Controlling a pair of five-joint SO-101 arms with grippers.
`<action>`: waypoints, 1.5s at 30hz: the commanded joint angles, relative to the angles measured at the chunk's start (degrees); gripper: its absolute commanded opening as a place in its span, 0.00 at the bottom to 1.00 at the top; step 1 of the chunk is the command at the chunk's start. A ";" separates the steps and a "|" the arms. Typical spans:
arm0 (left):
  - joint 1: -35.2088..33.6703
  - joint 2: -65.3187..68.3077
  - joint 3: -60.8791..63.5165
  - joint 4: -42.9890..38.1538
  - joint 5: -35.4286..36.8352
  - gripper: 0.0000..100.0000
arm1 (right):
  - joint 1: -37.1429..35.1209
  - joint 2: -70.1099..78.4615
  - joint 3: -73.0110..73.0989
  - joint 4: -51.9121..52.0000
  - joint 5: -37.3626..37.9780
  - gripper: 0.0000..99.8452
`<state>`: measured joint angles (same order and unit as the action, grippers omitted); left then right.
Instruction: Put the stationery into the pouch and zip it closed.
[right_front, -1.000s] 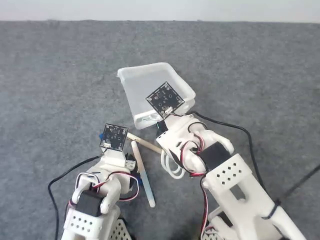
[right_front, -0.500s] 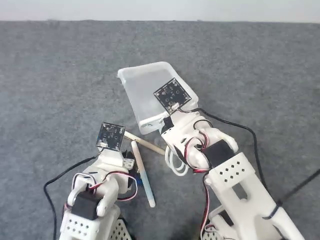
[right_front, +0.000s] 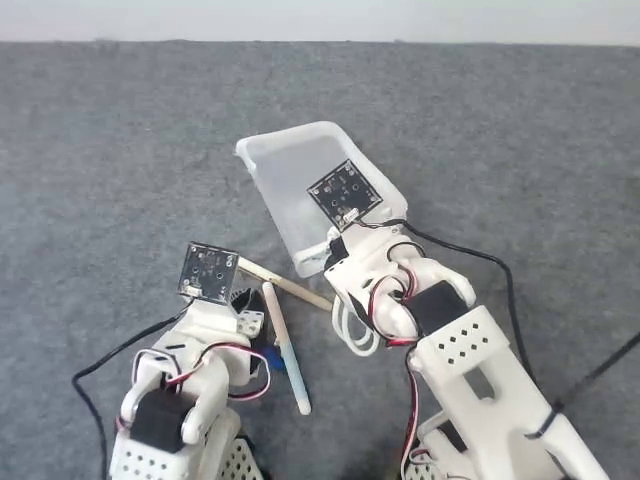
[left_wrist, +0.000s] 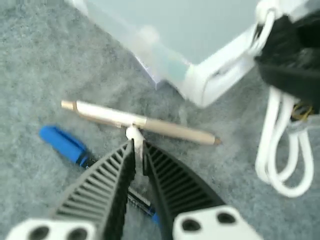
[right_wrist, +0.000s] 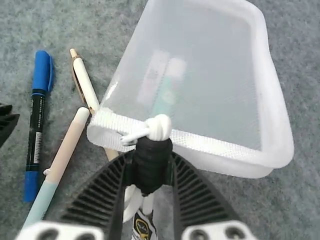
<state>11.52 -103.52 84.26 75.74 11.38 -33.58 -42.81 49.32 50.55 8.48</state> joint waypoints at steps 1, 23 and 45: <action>0.26 -0.79 -3.56 -4.31 -0.26 0.08 | 0.75 -2.68 -0.70 -1.36 0.35 0.01; -0.26 -0.79 8.13 -23.30 2.99 0.34 | 0.66 -2.59 -0.70 -1.36 0.35 0.01; -6.42 -0.62 12.26 -26.02 -1.85 0.34 | -2.07 -2.59 -0.70 -1.36 0.35 0.01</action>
<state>3.87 -103.52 97.27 48.13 10.24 -33.67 -42.81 49.32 50.55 8.48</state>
